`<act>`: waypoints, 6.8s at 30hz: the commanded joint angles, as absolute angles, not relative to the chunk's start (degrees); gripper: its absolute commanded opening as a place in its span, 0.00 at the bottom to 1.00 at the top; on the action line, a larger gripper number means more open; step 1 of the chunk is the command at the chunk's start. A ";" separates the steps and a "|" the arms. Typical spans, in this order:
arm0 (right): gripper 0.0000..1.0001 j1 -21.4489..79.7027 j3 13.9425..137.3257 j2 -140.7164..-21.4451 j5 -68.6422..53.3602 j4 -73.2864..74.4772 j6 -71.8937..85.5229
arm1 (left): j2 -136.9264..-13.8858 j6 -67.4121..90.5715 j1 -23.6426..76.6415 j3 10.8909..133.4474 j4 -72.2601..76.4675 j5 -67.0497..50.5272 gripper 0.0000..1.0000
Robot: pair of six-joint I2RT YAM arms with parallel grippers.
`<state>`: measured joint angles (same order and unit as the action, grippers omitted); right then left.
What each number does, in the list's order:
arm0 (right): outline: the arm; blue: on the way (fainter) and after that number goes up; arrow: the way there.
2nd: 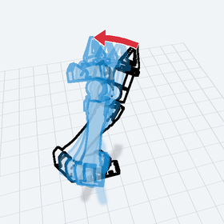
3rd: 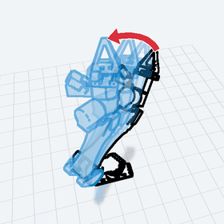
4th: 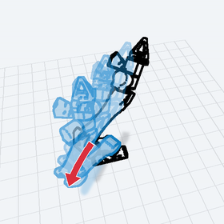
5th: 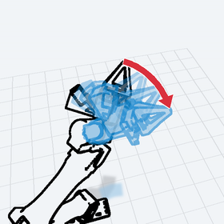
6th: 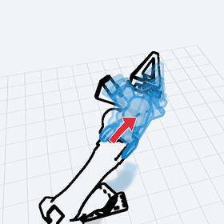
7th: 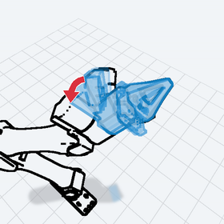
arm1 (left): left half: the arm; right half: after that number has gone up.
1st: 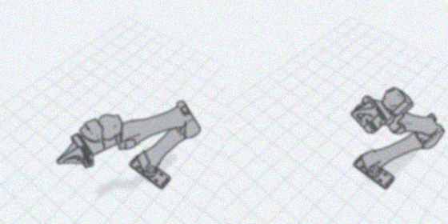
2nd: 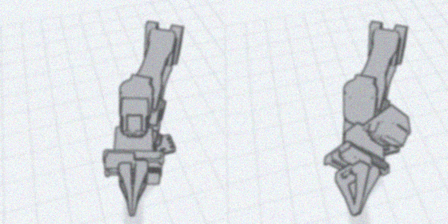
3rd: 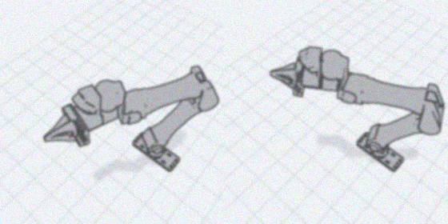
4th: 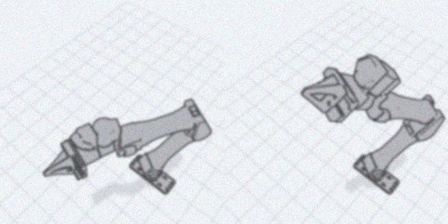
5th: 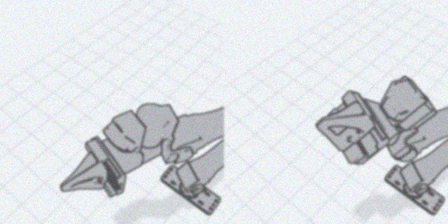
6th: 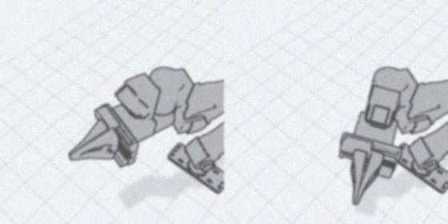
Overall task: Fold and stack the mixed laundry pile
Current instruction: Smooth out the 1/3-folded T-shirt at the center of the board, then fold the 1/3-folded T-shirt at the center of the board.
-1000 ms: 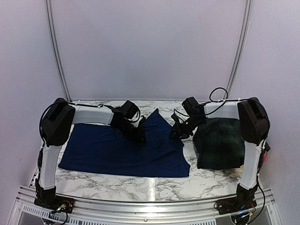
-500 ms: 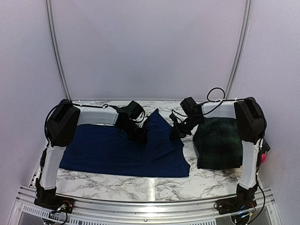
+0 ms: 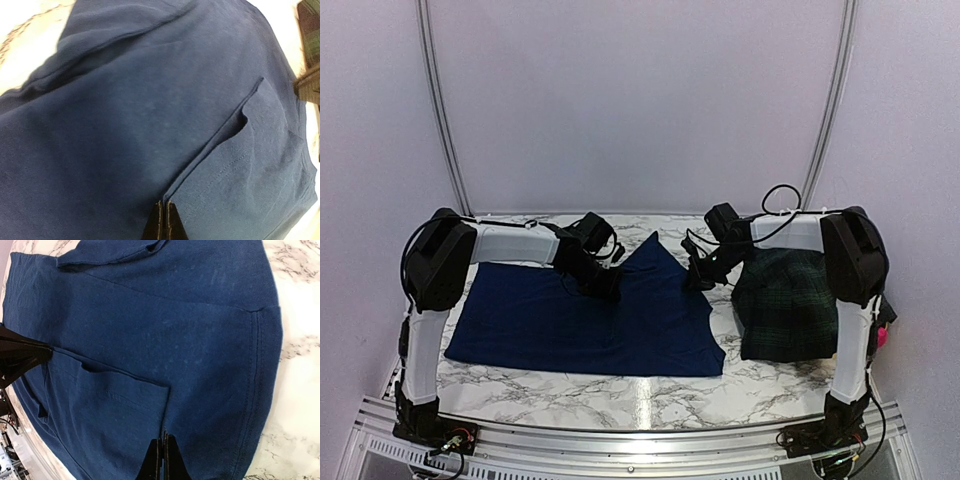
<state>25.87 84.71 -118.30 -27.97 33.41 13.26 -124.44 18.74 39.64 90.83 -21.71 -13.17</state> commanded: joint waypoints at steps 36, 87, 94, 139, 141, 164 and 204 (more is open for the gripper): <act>0.20 28.63 72.95 -106.52 -27.11 32.42 20.58 | -149.39 7.67 40.55 129.07 -16.45 -10.19 0.41; 0.12 30.34 59.48 -107.33 -24.28 33.91 21.44 | -142.59 24.27 24.40 119.05 -7.32 -9.36 0.00; 0.13 25.71 60.97 -108.15 -22.29 35.62 17.69 | -136.12 24.00 21.97 114.37 -9.73 -7.96 0.74; 0.44 21.82 132.61 -149.30 -10.74 41.67 5.82 | -110.67 16.26 -1.58 77.25 -26.11 -8.52 0.76; 0.44 22.10 133.74 -150.38 -9.62 41.75 5.53 | -110.89 15.94 -1.58 77.36 -26.25 -8.30 0.76; 0.00 24.91 134.03 -152.41 -6.43 43.53 4.34 | -112.53 13.85 -1.58 76.42 -27.78 -6.71 0.62; 0.00 20.39 131.77 -150.16 -13.27 41.22 8.78 | -125.95 11.32 -1.76 89.15 -27.62 -7.30 0.00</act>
<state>20.97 132.90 -150.17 -13.45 39.51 7.68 -123.50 11.33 -1.78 88.40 -25.74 -6.44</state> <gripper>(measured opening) 0.002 0.017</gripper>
